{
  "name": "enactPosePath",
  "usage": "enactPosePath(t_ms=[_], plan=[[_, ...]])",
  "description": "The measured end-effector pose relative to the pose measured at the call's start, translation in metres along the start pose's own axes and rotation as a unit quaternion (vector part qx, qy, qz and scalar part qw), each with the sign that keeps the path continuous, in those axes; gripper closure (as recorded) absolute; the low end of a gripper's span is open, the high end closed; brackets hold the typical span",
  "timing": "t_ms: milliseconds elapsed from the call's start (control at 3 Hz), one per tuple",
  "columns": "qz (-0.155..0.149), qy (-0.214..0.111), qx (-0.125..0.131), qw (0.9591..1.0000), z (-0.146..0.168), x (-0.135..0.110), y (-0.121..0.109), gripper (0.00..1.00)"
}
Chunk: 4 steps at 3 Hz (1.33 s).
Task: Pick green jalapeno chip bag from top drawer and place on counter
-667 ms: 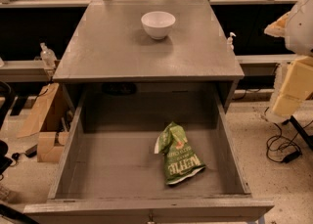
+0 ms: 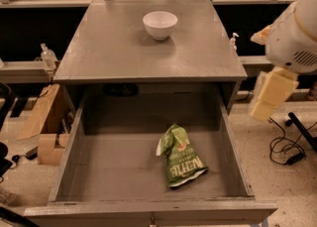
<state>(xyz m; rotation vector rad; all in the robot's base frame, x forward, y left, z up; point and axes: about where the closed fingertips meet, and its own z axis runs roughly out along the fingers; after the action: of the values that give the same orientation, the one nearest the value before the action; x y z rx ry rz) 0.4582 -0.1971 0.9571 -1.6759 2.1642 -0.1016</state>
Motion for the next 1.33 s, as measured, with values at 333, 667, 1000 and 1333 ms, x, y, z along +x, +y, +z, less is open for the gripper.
enactPosePath(t_ms=[333,667,1000,1333], plan=[[0.001,-0.048,-0.026,0.9985,0.074,-0.007,0.014,0.00],[0.009,-0.105,-0.057,0.9928,0.155,-0.017,0.037,0.00],[0.024,-0.168,-0.070,0.9831,0.221,-0.039,0.060,0.00],[0.029,-0.180,-0.039,0.9825,0.225,-0.047,0.044,0.00]])
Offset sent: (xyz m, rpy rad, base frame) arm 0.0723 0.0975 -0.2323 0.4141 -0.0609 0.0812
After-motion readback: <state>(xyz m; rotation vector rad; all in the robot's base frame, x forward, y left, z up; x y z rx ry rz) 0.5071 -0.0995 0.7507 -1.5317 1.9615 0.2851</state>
